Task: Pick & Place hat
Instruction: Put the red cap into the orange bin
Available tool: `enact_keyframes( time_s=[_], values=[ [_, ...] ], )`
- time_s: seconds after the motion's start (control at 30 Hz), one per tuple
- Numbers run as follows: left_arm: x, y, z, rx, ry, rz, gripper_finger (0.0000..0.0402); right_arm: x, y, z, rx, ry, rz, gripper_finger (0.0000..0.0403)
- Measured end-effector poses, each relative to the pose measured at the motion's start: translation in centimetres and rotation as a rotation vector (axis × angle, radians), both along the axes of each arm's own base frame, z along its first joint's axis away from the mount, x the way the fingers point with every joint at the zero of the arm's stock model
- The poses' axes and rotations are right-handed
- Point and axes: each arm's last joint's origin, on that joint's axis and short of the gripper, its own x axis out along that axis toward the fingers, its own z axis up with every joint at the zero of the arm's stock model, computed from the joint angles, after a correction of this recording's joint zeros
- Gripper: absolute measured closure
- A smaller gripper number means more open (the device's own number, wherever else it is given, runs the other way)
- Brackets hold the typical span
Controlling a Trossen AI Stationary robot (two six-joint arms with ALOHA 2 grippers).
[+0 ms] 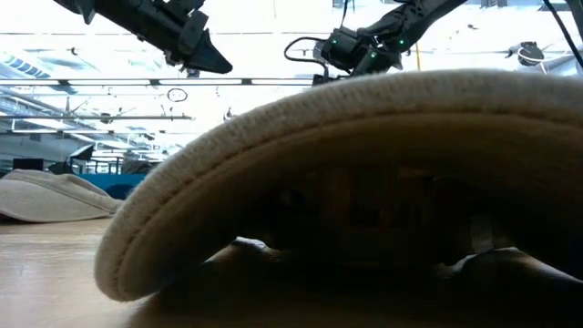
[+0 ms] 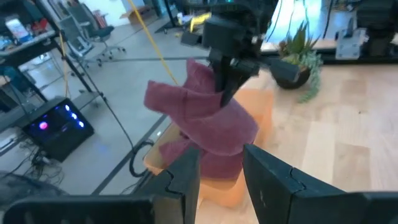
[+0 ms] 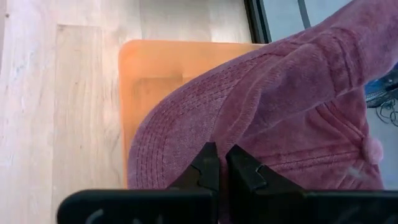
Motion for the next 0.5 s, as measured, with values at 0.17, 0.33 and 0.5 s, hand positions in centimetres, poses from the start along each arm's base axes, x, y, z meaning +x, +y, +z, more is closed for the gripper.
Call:
enact_keyframes(
  time_s=[0.17,0.33,0.5],
  values=[
    [-0.09,0.29,-0.16,-0.023,0.005,0.011,0.0277,0.06,-0.05,-0.22,0.013,0.002,-0.012,0.0401],
    [-0.05,0.32,-0.06,-0.031,-0.010,0.000,0.0277,0.05,-0.05,-0.21,0.014,0.001,-0.020,0.0398],
    [0.00,0.31,0.07,-0.047,-0.035,0.001,0.0277,0.10,-0.09,-0.15,0.013,-0.009,-0.026,0.0387]
  ],
)
